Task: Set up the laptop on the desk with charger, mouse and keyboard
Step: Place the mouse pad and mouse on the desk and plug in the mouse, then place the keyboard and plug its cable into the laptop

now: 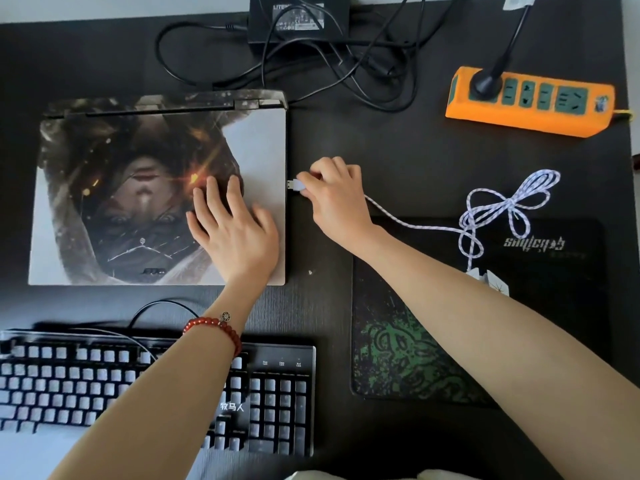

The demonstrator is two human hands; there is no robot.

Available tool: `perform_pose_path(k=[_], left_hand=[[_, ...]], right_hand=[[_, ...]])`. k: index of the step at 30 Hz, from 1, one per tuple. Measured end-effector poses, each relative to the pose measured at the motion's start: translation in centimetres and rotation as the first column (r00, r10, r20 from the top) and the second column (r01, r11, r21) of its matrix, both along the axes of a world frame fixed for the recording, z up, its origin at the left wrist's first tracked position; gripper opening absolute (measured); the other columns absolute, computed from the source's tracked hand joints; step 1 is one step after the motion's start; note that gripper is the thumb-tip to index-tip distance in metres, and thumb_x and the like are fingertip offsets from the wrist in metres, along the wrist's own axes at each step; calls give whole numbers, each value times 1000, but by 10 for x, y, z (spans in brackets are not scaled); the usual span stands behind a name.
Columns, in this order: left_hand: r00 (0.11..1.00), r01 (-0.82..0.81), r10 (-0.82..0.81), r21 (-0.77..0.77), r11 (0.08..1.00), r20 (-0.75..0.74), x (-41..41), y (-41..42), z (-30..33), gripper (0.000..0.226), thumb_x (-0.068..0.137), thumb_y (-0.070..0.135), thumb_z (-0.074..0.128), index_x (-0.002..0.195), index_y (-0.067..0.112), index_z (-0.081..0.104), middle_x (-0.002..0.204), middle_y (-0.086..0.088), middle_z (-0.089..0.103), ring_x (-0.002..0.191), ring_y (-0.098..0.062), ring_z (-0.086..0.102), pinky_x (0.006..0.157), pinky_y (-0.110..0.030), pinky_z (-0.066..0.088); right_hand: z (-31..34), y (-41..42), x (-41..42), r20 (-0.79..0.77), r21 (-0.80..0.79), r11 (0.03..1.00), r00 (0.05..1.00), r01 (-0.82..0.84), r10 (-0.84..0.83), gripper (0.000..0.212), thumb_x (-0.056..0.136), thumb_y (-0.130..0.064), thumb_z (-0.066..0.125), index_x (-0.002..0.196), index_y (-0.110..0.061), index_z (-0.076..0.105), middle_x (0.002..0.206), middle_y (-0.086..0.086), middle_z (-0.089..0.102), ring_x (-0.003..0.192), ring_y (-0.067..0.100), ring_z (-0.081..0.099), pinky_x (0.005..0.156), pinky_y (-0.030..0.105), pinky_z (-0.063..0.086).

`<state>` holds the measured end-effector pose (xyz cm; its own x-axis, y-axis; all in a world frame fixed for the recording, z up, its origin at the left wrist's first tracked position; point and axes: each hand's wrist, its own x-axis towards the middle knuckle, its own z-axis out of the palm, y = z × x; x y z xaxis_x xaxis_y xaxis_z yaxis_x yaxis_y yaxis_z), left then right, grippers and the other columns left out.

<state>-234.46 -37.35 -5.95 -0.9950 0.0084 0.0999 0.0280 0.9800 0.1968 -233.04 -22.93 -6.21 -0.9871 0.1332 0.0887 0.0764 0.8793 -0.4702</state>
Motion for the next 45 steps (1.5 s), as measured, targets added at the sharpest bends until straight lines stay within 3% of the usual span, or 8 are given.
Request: perform_pose_path(k=[14,19,22,25,32,36,41,45], left_hand=[[999,18,-19,12,1000,36,-1,-1,-4,51,87,27,29,135,14,41,146,-16,36,137,-38,25,111,-56,15],[992,39,-47,67,997,117,1,-3,3,49,90,23,36,138,15,38,150,-14,29,141,-34,17,113,-52,8],[974,49,-108,281,959,198,2,-8,19,47,90,13,43,137,12,39,150,-13,29,142,-30,15,116,-46,6],[981,-18,-90,544,839,170,36,-42,49,46,86,4,48,132,7,43,137,-17,42,130,-31,34,107,-46,29],[954,-271,224,261,926,197,163,-164,45,53,78,27,70,124,12,50,130,-13,45,123,-34,36,101,-51,27],[928,-321,260,216,922,265,207,-200,36,56,69,45,74,108,12,51,108,-8,49,107,-29,42,90,-43,32],[901,-159,96,117,980,422,231,-224,26,27,82,47,59,88,22,51,88,5,53,92,-21,48,74,-32,32],[864,-86,-122,382,920,488,222,-245,29,31,94,34,46,65,28,37,60,7,50,67,-26,55,54,-25,32]], right_hand=[[1,-3,-8,5,-53,997,998,-55,55,18,82,2,55,94,1,68,88,21,58,84,38,53,69,38,30],[7,-8,2,144,58,998,990,1,-9,37,91,-18,47,128,-10,50,119,11,52,110,30,47,91,41,29],[23,-15,28,154,49,995,984,87,-94,49,90,-16,47,137,-11,36,131,12,45,122,30,40,100,43,28],[42,-37,72,18,-67,996,998,58,-57,43,84,-4,52,127,-8,50,122,15,53,114,34,50,95,47,37],[62,-123,140,-58,-125,932,940,-341,336,36,72,5,64,105,-7,67,99,12,64,89,31,63,80,45,49],[60,-164,151,61,-43,844,841,-535,537,47,79,-2,56,125,-15,57,122,14,56,111,30,54,95,48,39],[53,-194,156,308,67,792,768,-606,561,54,89,-12,45,139,-26,33,145,6,31,134,25,21,111,50,13],[56,-206,158,327,88,831,804,-549,496,39,90,-14,46,128,-23,44,143,5,34,133,25,24,111,50,14]])
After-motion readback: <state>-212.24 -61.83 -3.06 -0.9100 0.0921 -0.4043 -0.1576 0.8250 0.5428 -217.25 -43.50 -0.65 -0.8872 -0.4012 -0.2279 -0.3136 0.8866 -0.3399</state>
